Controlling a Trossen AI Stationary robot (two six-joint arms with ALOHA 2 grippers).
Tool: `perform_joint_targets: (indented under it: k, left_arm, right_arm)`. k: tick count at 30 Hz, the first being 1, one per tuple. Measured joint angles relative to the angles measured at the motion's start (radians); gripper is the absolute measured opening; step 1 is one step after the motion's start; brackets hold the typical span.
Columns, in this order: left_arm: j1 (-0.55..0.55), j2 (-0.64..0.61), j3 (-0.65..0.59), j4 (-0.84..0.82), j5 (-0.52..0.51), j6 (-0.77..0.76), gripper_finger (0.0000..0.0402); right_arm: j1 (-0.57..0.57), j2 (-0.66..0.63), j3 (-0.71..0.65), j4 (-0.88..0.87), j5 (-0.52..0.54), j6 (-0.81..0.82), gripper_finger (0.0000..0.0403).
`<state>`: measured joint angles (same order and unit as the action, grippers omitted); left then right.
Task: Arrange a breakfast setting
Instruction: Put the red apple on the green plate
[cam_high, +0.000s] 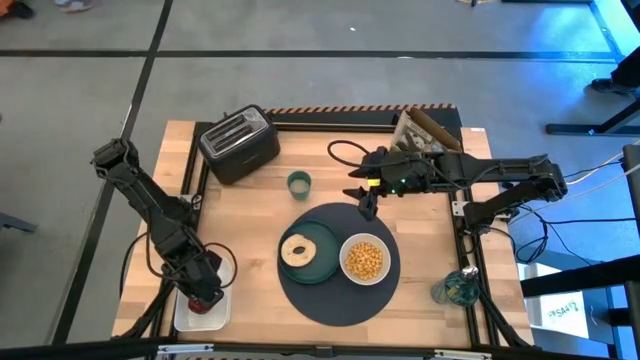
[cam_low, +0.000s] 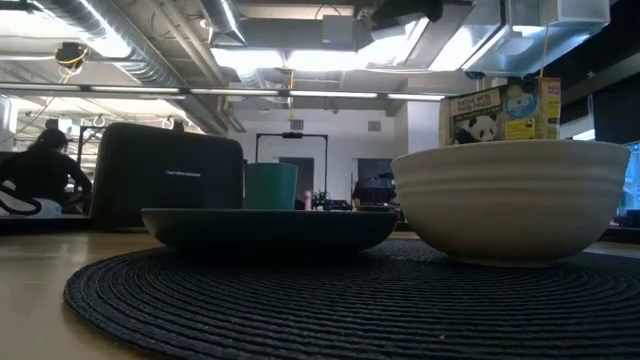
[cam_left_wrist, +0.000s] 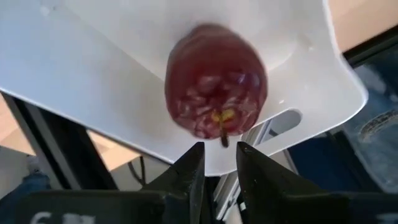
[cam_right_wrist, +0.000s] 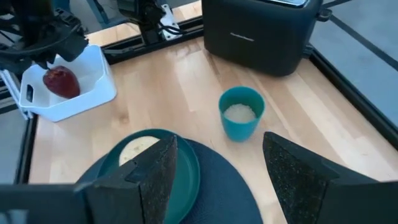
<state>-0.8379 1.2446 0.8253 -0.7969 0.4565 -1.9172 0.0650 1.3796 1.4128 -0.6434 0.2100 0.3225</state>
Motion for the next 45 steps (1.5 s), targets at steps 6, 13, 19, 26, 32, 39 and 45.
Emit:
perform_joint_targets:
  k: [6, 13, 19, 26, 32, 39, 45]
  left_arm:
    - [0.0, 0.0, 0.0, 0.004, -0.025, -0.02, 0.0086]
    - [-0.006, 0.029, 0.0, 0.045, -0.01, -0.036, 0.0085]
    - [-0.01, 0.074, 0.0, 0.048, 0.021, -0.018, 0.0083]
    - [-0.01, 0.096, 0.0, 0.051, 0.036, -0.015, 0.0043]
    - [-0.009, 0.096, 0.002, 0.049, 0.056, -0.015, 0.001]
    - [0.002, 0.039, 0.078, 0.039, 0.076, -0.011, 0.0007]
    - [0.064, -0.041, 0.221, -0.149, -0.081, 0.079, 0.0006]
  right_arm:
    - [0.0, 0.0, 0.0, -0.005, 0.015, -0.002, 0.023]
    - [0.0, 0.0, 0.0, -0.005, 0.015, 0.005, 0.023]
    - [0.0, 0.0, 0.0, -0.003, 0.015, 0.011, 0.023]
    - [0.0, 0.0, 0.0, -0.003, 0.014, 0.013, 0.023]
    - [0.0, 0.0, 0.0, -0.003, 0.006, 0.036, 0.023]
    - [0.0, 0.0, 0.0, -0.008, -0.015, 0.044, 0.023]
    - [0.0, 0.0, 0.0, -0.006, -0.014, 0.047, 0.023]
